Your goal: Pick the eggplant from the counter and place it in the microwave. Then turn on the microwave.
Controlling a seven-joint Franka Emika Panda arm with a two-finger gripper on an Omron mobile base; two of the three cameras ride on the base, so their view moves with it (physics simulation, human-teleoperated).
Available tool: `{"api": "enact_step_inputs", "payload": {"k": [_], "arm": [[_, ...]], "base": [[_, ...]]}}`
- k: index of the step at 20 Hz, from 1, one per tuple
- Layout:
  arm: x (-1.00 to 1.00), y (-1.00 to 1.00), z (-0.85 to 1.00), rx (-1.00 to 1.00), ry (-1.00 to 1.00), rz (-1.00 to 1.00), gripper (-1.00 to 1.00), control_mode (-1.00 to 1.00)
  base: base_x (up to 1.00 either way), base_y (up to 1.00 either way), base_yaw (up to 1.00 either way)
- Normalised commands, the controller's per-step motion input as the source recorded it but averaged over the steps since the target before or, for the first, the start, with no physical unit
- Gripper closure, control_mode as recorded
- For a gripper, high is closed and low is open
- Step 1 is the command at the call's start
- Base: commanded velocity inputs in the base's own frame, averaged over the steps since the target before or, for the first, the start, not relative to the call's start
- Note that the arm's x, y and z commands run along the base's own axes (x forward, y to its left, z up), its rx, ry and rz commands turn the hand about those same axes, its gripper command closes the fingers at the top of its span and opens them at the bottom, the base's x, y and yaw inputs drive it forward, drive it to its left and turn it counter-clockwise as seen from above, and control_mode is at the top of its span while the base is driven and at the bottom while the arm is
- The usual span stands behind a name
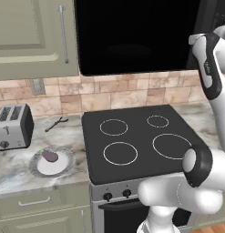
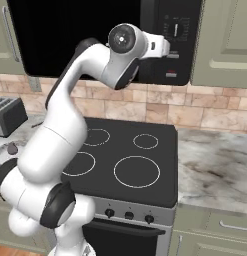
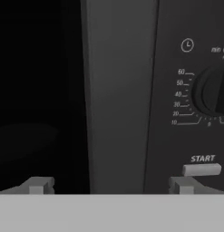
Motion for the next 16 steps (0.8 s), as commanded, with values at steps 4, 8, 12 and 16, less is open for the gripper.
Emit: {"api": "enact_step_inputs", "payload": {"k": [4,8,12,16], "arm": [[0.23,-0.22,0.01,0.00,0.00,0.00,-1.00,-1.00],[0.26,-0.20,0.00,0.01,0.00,0.00,-1.00,-1.00],[0.31,-0.09,0.00,0.01,0.00,0.00,-1.00,-1.00],[0.33,-0.04,0.00,0.02,0.00,0.00,-1.00,-1.00]], "base": [[0.00,0.00,0.00],[0.00,0.00,0.00],[0.00,0.00,0.00],[0.00,0.00,0.00]]}}
